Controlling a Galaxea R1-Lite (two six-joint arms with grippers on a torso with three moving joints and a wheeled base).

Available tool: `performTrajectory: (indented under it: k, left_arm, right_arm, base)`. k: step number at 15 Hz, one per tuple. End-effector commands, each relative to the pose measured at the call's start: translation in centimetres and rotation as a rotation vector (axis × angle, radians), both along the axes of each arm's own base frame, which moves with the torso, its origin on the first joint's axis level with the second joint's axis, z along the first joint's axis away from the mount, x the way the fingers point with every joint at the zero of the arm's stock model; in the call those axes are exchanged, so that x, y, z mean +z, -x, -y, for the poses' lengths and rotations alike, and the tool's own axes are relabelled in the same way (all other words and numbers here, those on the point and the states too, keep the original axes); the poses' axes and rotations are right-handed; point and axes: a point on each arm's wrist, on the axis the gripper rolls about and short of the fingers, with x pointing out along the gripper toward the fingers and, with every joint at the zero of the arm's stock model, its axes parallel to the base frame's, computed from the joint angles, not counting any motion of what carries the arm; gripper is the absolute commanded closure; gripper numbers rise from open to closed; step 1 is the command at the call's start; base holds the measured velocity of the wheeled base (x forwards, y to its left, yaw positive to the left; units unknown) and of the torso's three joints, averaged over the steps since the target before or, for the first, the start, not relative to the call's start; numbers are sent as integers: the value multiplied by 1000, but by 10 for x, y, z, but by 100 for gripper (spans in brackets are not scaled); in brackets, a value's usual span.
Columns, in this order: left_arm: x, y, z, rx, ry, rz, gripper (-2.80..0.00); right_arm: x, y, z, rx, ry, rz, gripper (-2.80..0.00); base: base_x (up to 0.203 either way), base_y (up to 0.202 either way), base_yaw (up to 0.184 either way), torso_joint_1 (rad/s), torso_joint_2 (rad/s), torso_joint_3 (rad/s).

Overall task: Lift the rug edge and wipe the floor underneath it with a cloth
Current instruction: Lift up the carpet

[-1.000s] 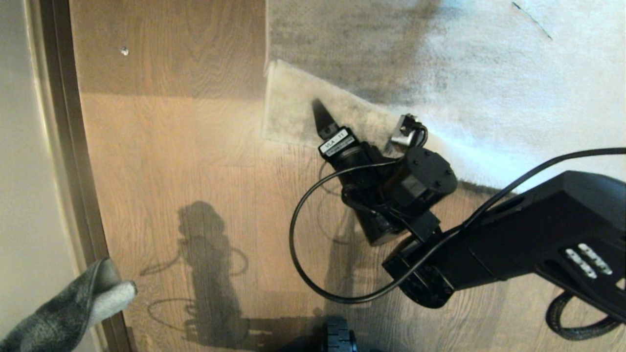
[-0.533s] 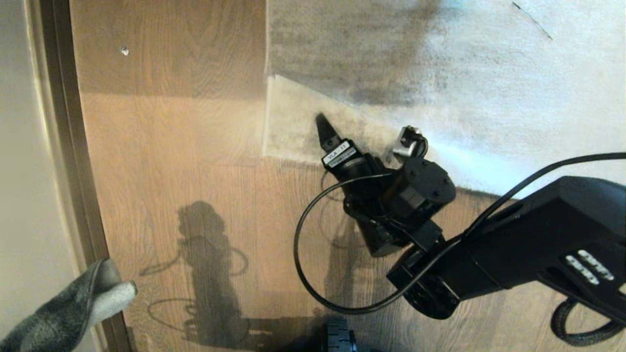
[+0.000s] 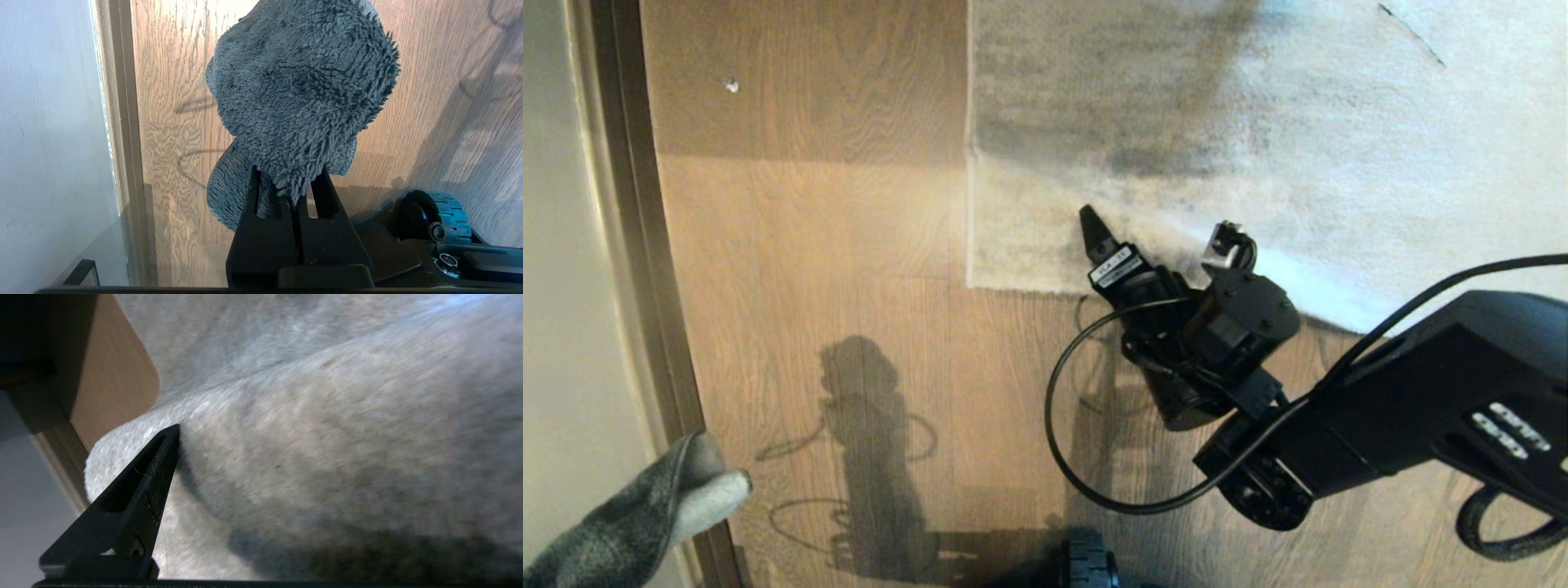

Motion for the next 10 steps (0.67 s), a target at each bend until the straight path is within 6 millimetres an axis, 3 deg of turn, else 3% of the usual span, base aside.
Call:
performTrajectory:
  k: [1, 9, 10]
  left_arm:
    - [0, 0, 0, 1, 0, -1, 0]
    - [0, 0, 0, 1, 0, -1, 0]
    - [0, 0, 0, 1, 1, -1, 0]
  right_arm:
    - [3, 3, 4, -9, -29, 20, -280]
    - [3, 12, 6, 3, -19, 7, -280]
    - [1, 15, 3, 14, -16, 4, 0]
  base:
    - [0, 0, 0, 0, 0, 0]
    - [0, 0, 0, 0, 0, 0]
    - [0, 0, 0, 0, 0, 0]
